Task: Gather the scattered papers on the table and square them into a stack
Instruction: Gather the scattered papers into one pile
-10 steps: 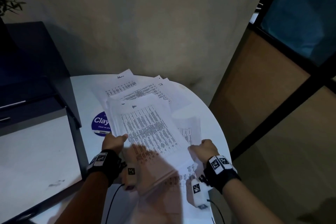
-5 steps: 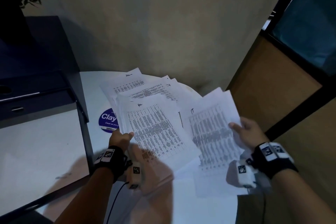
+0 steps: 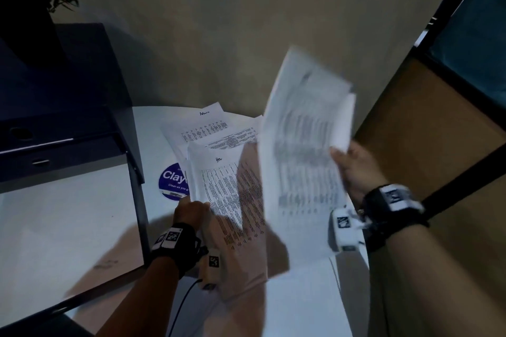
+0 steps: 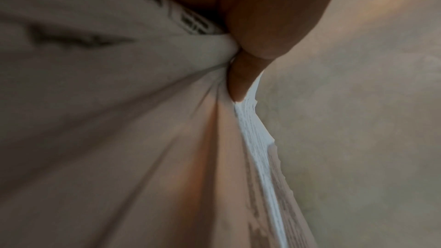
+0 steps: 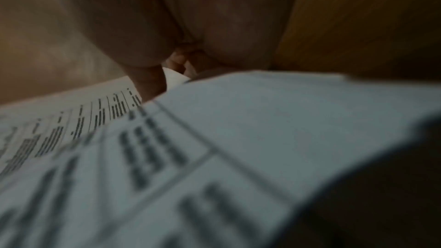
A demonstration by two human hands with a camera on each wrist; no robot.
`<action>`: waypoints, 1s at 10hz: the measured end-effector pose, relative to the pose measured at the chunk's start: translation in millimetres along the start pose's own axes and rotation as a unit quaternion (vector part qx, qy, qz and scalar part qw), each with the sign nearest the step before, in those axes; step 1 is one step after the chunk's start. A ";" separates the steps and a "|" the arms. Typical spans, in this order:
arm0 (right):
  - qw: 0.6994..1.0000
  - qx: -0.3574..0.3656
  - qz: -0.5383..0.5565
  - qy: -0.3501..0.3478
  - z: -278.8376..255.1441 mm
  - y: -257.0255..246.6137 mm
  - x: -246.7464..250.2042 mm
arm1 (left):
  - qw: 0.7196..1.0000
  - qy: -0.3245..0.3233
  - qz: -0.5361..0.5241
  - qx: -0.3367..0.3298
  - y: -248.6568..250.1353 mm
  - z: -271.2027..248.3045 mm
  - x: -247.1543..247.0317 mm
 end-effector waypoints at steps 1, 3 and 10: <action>0.963 -0.078 -0.259 -0.008 12.1 74.0 -41.1 | 0.998 -0.034 0.046 -0.035 -4.6 0.3 -4.4; 0.887 -0.157 -0.400 -0.167 9.7 134.0 -95.3 | 0.996 -0.061 -0.033 -0.049 -9.8 -1.9 -9.9; 0.844 -0.201 -0.497 -0.010 136.2 99.1 -40.9 | 0.997 -0.068 0.011 -0.015 -15.2 11.4 -10.0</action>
Point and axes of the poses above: each hand's wrist, its own z-axis towards the middle knuckle, its own x-axis out of the back of the hand, y = z × x, the point moved 6 cm from there along z, towards the middle knuckle, and after that the axes turned 6 degrees about -x, right-handed, at the moved point
